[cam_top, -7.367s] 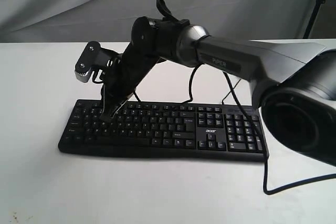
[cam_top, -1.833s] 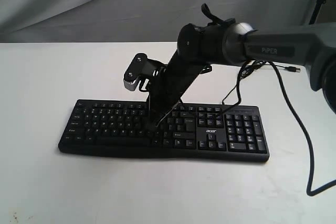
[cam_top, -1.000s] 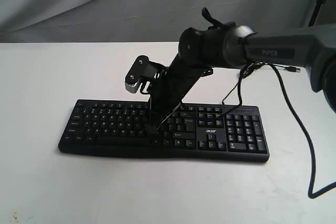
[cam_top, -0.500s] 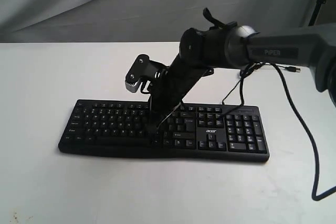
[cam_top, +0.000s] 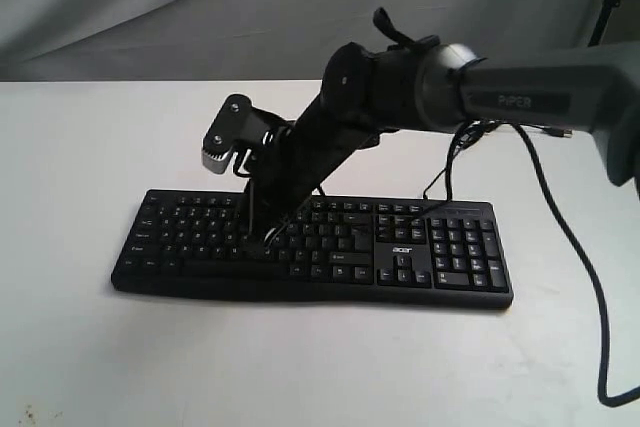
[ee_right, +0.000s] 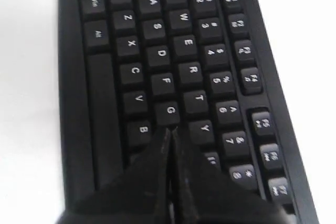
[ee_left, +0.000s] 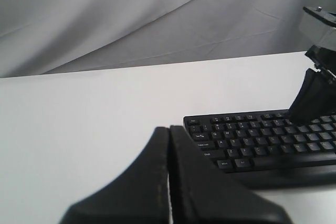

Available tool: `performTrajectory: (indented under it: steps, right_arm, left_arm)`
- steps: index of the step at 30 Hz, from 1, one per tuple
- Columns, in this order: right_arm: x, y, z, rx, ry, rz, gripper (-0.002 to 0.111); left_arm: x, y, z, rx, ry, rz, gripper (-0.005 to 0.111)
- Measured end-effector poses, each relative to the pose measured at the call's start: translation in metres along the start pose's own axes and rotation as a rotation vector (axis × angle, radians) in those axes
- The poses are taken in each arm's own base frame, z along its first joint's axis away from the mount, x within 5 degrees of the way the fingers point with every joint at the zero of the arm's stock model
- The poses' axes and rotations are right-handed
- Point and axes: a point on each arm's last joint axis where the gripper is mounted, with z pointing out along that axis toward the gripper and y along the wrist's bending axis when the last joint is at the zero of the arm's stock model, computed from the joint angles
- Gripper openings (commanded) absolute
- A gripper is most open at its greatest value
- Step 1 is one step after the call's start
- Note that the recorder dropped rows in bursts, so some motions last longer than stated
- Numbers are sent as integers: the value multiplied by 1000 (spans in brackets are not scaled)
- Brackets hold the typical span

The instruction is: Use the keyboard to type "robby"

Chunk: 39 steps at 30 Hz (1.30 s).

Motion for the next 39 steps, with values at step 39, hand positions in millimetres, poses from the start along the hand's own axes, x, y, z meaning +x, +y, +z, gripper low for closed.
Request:
performTrajectory:
  steps: [39]
  right_arm:
    - [-6, 6, 33, -72, 32, 27, 0]
  left_arm:
    - [0, 0, 0, 0, 0, 0, 0]
